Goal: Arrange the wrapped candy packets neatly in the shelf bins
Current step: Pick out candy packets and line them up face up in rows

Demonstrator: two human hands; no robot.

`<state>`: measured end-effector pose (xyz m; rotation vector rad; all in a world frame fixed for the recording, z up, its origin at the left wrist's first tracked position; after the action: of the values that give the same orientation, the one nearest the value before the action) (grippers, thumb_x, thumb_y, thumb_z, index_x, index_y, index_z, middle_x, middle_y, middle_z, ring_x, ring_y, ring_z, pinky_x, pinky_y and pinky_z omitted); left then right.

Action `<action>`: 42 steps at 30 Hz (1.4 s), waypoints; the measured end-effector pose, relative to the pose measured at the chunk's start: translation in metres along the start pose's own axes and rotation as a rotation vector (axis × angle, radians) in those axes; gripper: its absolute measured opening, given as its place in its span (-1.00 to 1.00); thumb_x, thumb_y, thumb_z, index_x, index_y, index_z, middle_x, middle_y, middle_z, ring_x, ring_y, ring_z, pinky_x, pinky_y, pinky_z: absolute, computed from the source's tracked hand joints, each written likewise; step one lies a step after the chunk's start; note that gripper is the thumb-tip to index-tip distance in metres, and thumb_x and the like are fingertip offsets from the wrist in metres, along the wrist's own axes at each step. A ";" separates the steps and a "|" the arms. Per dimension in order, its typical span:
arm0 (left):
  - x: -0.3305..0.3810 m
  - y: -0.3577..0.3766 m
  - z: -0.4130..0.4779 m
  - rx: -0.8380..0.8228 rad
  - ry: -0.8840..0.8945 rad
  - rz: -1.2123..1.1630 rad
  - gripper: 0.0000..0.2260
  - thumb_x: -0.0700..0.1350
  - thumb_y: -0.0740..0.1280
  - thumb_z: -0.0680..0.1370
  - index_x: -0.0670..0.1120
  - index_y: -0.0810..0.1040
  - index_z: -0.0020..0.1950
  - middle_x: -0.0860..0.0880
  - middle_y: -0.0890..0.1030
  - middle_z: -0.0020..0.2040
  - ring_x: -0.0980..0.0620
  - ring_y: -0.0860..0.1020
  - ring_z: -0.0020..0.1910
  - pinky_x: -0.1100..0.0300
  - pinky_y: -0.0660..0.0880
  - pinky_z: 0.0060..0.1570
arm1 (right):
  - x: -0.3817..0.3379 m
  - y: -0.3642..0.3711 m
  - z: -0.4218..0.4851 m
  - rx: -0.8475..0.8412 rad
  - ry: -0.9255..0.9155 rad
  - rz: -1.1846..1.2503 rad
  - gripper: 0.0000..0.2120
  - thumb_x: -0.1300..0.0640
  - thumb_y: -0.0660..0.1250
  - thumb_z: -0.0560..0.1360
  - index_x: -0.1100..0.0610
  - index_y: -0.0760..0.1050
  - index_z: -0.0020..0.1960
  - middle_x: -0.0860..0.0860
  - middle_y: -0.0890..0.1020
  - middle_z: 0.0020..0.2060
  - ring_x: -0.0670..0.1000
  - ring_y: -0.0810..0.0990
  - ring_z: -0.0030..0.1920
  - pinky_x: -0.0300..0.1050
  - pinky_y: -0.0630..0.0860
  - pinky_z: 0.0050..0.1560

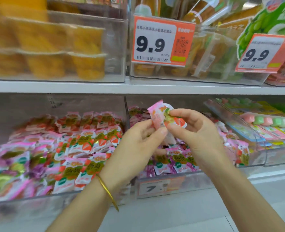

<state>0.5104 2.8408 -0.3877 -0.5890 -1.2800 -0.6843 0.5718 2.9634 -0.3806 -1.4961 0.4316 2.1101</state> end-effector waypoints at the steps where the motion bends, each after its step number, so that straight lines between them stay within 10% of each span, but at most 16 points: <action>1: 0.003 -0.006 -0.004 0.023 -0.004 -0.008 -0.81 -0.14 0.24 0.57 -0.06 0.54 0.15 -0.09 0.65 0.01 -0.06 0.63 0.00 0.16 0.61 -0.11 | -0.002 0.008 -0.002 -0.023 -0.010 0.018 -0.79 0.18 0.44 0.33 0.08 0.59 -0.04 -0.03 0.70 -0.16 -0.06 0.67 -0.16 -0.21 0.58 -0.14; 10: 0.007 -0.102 -0.051 0.298 -0.004 0.139 -0.84 -0.22 0.32 0.52 0.02 0.54 0.02 -0.03 0.64 0.02 0.08 0.60 -0.03 0.25 0.56 -0.09 | 0.004 0.102 -0.016 -0.270 0.113 -0.035 -0.54 0.40 0.40 0.39 0.02 0.43 0.18 -0.05 0.62 -0.29 -0.12 0.61 -0.29 -0.26 0.52 -0.30; 17: -0.002 -0.157 -0.079 0.386 -0.049 0.091 -0.87 -0.22 0.36 0.50 -0.13 0.53 0.04 -0.15 0.64 -0.01 -0.04 0.62 -0.03 0.19 0.60 -0.16 | 0.004 0.179 -0.008 -0.445 0.204 0.001 -0.72 0.10 0.48 0.30 0.15 0.59 -0.02 0.08 0.70 -0.14 0.04 0.66 -0.14 -0.04 0.58 -0.06; 21: -0.010 -0.190 -0.088 0.504 -0.093 0.123 -0.82 -0.21 0.38 0.48 -0.10 0.47 0.03 -0.17 0.61 -0.02 -0.08 0.62 -0.05 0.06 0.62 -0.16 | 0.015 0.222 0.011 -0.517 0.358 0.040 -0.84 0.27 0.46 0.35 0.23 0.61 -0.07 0.11 0.68 -0.27 -0.01 0.63 -0.34 -0.20 0.54 -0.35; 24: -0.007 -0.221 -0.096 0.626 -0.061 0.520 -0.84 -0.18 0.34 0.51 -0.03 0.47 0.06 0.00 0.57 0.00 0.08 0.55 -0.04 0.32 0.52 -0.08 | 0.030 0.243 0.039 -0.376 0.395 -0.042 -0.68 0.19 0.55 0.28 0.26 0.59 -0.02 0.16 0.67 -0.16 0.03 0.66 -0.23 -0.11 0.60 -0.22; 29: -0.005 -0.251 -0.105 0.662 -0.138 1.202 -0.80 -0.14 0.23 0.53 0.01 0.52 0.13 0.02 0.54 0.13 -0.06 0.42 0.14 0.04 0.36 0.10 | 0.059 0.284 0.074 -0.258 0.583 -0.108 -0.53 0.15 0.55 0.30 0.30 0.54 0.13 0.18 0.63 0.06 0.17 0.61 0.09 0.11 0.51 0.19; 42: -0.021 -0.281 -0.109 0.663 -0.253 1.080 -0.76 -0.22 0.18 0.55 -0.12 0.51 0.18 -0.06 0.49 0.20 -0.06 0.41 0.21 0.07 0.35 0.22 | 0.072 0.365 0.110 -0.277 0.139 -0.522 -0.81 0.08 0.40 0.47 0.16 0.49 0.00 0.01 0.56 0.06 0.07 0.57 0.11 -0.14 0.47 0.06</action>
<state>0.3699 2.5763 -0.4234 -0.7017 -1.1111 0.7031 0.2585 2.7397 -0.4242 -1.6903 -0.2025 1.7033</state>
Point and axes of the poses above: each hand's wrist, its own z-axis towards the middle knuckle, its own y-axis out of the palm, x = y × z, the point moved 5 cm from there along z, towards the middle knuckle
